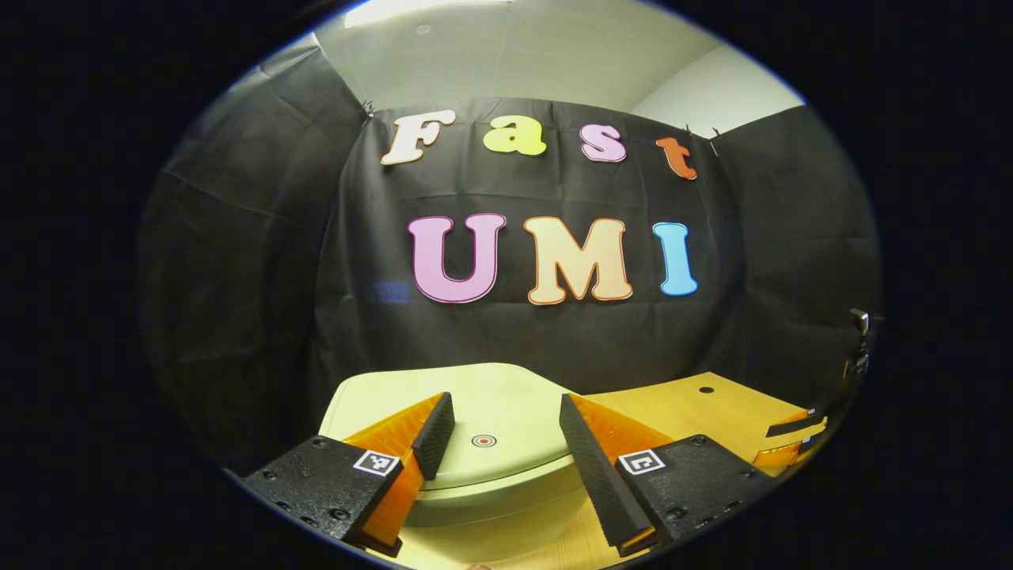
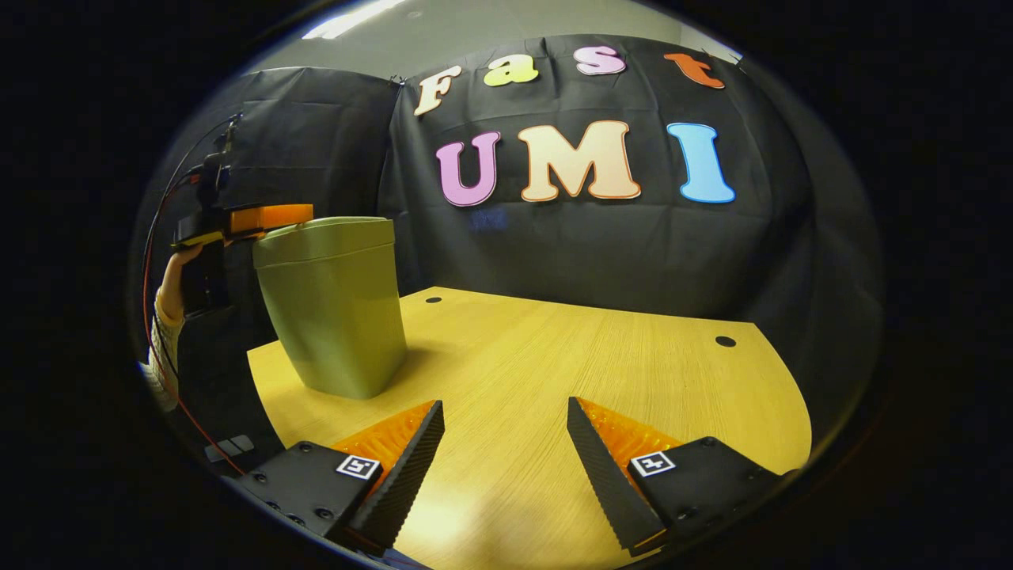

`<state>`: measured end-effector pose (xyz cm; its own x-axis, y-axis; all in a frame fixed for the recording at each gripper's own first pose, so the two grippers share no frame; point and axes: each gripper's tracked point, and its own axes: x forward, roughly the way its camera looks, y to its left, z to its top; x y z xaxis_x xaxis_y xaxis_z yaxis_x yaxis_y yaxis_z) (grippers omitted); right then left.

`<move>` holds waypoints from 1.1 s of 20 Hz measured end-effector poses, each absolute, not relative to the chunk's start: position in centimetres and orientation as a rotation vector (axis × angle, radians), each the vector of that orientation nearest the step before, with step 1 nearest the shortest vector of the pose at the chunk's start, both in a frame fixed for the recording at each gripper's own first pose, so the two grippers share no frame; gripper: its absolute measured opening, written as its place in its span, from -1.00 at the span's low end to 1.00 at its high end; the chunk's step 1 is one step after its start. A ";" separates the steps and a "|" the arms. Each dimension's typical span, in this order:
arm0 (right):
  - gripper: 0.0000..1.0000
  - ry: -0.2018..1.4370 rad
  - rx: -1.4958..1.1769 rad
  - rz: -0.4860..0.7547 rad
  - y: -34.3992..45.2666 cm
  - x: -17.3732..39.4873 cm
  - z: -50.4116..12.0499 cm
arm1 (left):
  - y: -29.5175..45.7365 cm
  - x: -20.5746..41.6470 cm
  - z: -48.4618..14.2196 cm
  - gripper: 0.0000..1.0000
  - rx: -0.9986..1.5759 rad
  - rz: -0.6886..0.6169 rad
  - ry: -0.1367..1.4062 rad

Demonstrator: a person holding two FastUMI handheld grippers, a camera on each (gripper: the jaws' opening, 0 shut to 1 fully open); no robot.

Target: Press the lid of the desktop garbage bin to open it, pick up the crumpled paper on the desktop and throw it into the bin, then pick up the pop can on the desktop and drop it into the bin, and finally close the garbage bin lid.

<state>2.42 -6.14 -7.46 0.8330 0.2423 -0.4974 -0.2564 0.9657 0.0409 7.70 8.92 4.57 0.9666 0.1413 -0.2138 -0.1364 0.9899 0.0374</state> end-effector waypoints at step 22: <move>0.98 0.555 -0.033 0.287 -5.1 2.3 -8.4 | 8.9 6.7 4.5 0.82 0.083 0.187 0.135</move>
